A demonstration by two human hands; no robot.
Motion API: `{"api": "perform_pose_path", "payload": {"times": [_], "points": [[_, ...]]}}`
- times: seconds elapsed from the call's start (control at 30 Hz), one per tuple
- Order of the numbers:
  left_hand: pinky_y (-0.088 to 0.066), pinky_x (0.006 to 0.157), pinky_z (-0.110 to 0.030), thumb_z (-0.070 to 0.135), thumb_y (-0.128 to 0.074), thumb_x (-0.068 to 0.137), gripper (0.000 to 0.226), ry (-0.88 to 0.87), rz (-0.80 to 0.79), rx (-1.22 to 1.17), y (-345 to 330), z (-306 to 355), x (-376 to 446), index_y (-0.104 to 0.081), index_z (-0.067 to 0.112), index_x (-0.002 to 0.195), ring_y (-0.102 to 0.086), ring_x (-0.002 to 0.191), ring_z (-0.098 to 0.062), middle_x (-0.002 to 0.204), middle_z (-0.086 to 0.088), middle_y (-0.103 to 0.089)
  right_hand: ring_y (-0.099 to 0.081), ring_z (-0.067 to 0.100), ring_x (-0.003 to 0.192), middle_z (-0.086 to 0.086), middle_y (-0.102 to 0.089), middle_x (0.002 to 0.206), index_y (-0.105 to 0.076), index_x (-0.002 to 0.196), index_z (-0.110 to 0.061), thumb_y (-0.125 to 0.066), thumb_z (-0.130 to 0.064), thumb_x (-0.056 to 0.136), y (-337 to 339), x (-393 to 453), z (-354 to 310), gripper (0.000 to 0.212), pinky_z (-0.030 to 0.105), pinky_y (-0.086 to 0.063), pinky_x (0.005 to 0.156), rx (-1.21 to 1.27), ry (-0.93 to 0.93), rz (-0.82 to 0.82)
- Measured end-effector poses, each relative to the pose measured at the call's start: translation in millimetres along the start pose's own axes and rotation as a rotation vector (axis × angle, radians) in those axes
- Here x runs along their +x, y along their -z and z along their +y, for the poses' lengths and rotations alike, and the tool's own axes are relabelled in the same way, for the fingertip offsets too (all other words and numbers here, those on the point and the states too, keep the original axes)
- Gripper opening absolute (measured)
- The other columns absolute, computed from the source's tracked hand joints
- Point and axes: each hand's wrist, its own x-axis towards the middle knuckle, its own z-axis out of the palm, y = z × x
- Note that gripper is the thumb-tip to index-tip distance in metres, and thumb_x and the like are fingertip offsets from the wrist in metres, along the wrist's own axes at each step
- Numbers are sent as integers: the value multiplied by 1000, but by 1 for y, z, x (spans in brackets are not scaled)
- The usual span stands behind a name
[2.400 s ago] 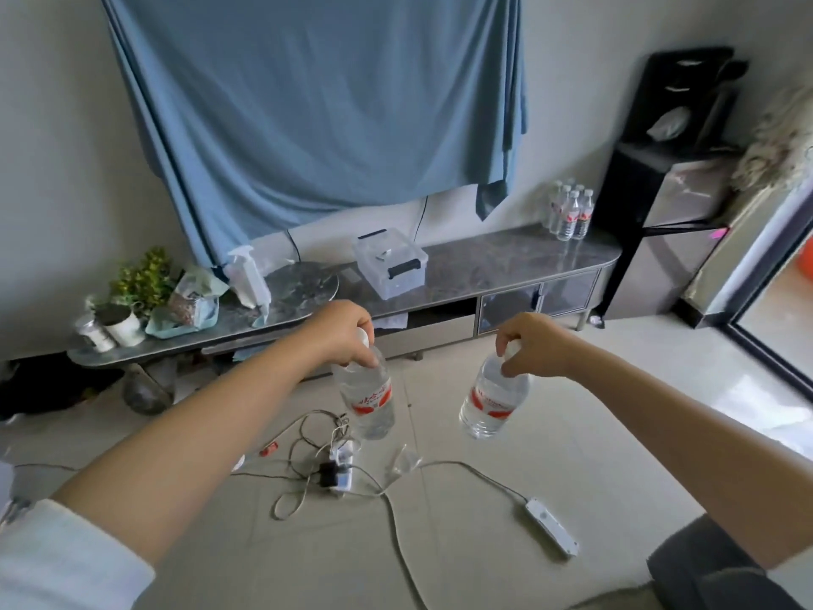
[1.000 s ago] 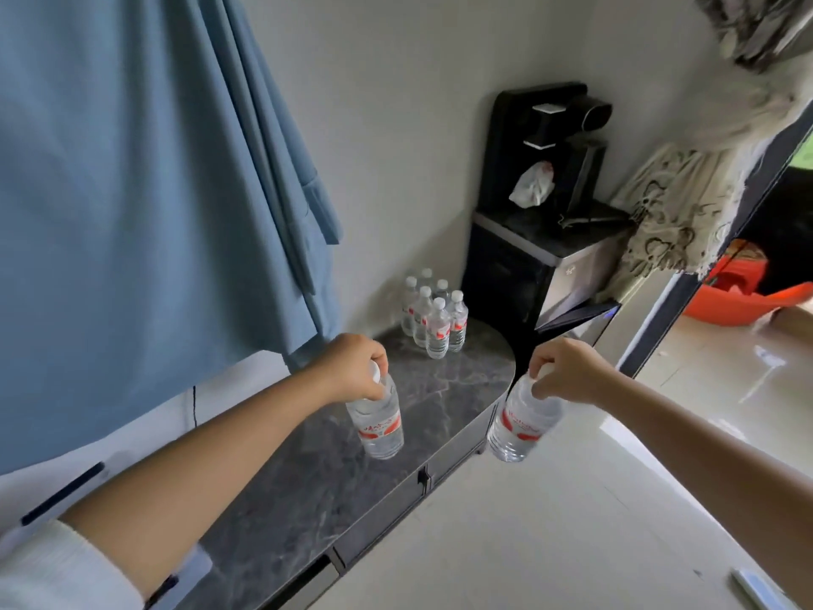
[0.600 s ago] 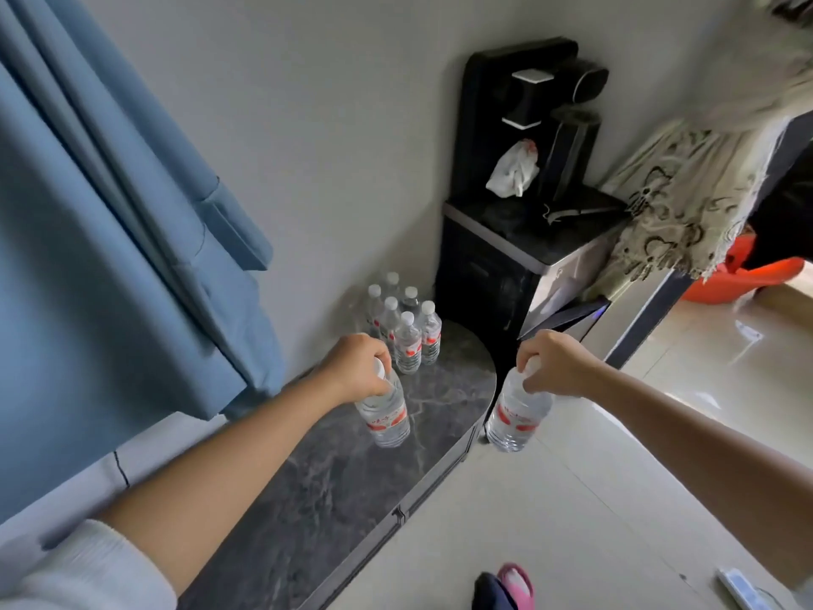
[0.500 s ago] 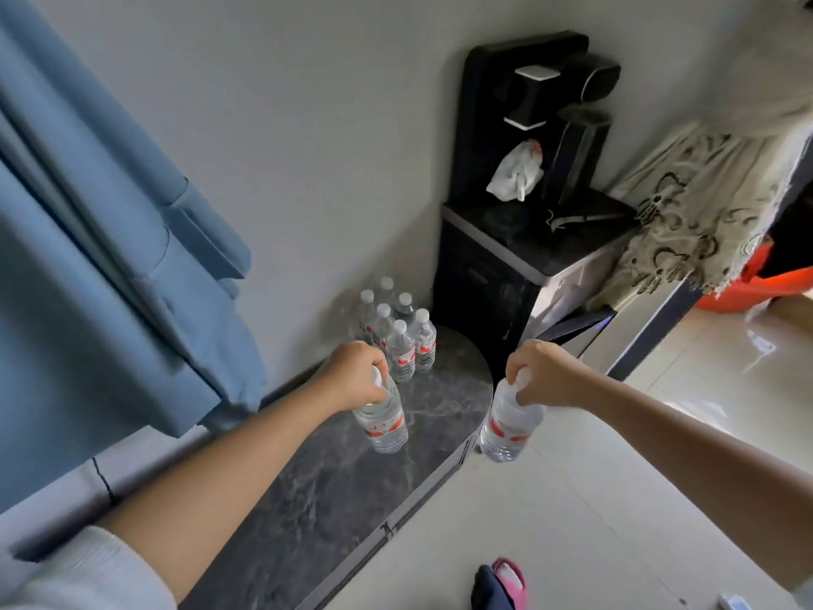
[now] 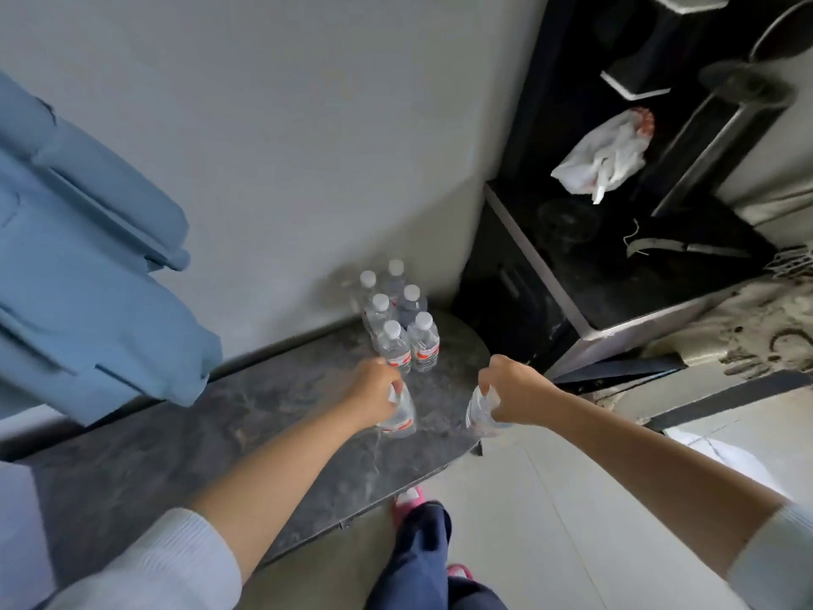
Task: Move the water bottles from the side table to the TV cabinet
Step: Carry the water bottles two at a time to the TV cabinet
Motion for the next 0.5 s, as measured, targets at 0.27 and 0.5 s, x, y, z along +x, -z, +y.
{"api": "perform_pose_path", "payload": {"times": [0.27, 0.5], "points": [[-43, 93, -28, 8, -55, 84, 28, 51, -108, 4, -22, -22, 56, -66, 8, 110, -52, 115, -26, 122, -11, -59, -53, 26, 112, 12, -45, 123, -54, 118, -8, -52, -6, 86, -2, 75, 1, 31, 31, -46, 89, -33, -5, -70], [-40, 98, -30, 1, -48, 88, 30, 102, -132, -16, -34, -35, 85, -61, 6, 115, -44, 122, -26, 127, -11, -52, -52, 26, 116, 12, -44, 127, -53, 121, -8, -53, -4, 87, -5, 122, -10, 35, 31, -46, 94, -60, 45, -139]]}}
